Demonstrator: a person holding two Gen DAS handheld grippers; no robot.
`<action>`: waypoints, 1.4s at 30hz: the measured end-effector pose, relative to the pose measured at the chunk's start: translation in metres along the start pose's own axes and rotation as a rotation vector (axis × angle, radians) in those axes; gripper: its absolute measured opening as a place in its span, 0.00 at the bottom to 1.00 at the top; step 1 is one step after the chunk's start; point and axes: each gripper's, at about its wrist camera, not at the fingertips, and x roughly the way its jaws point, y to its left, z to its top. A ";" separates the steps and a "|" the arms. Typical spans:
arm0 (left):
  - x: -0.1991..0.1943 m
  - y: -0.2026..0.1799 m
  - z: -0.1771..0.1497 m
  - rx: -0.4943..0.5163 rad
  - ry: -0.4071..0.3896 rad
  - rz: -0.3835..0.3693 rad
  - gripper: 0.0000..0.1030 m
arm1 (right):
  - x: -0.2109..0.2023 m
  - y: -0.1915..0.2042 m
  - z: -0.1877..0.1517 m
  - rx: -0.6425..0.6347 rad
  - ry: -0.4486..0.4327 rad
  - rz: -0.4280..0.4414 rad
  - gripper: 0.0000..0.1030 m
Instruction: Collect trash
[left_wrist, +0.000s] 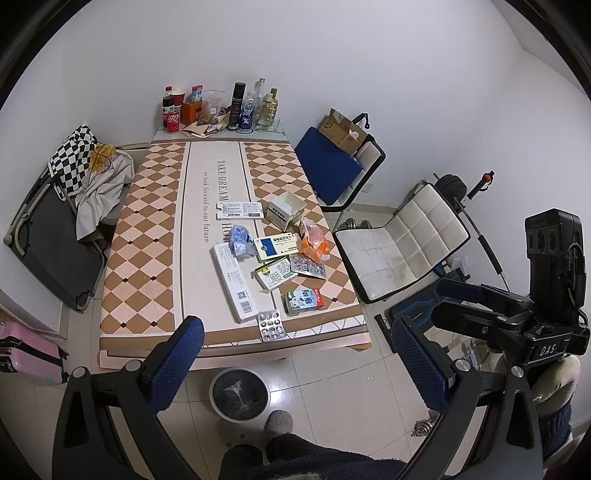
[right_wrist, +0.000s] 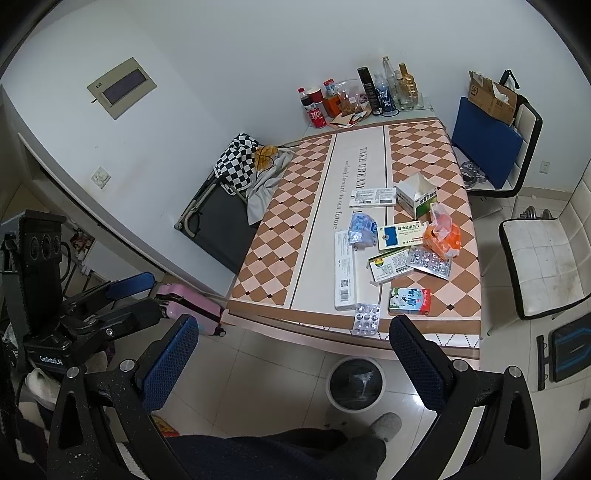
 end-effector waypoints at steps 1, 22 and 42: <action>-0.001 0.001 -0.001 0.001 -0.001 0.001 1.00 | 0.000 0.000 0.000 0.000 -0.001 0.000 1.00; 0.000 -0.001 -0.002 -0.001 -0.002 -0.001 1.00 | 0.000 0.000 -0.002 0.001 -0.003 0.000 1.00; 0.157 0.068 0.023 -0.099 0.136 0.390 1.00 | 0.096 -0.102 0.027 0.324 0.001 -0.286 1.00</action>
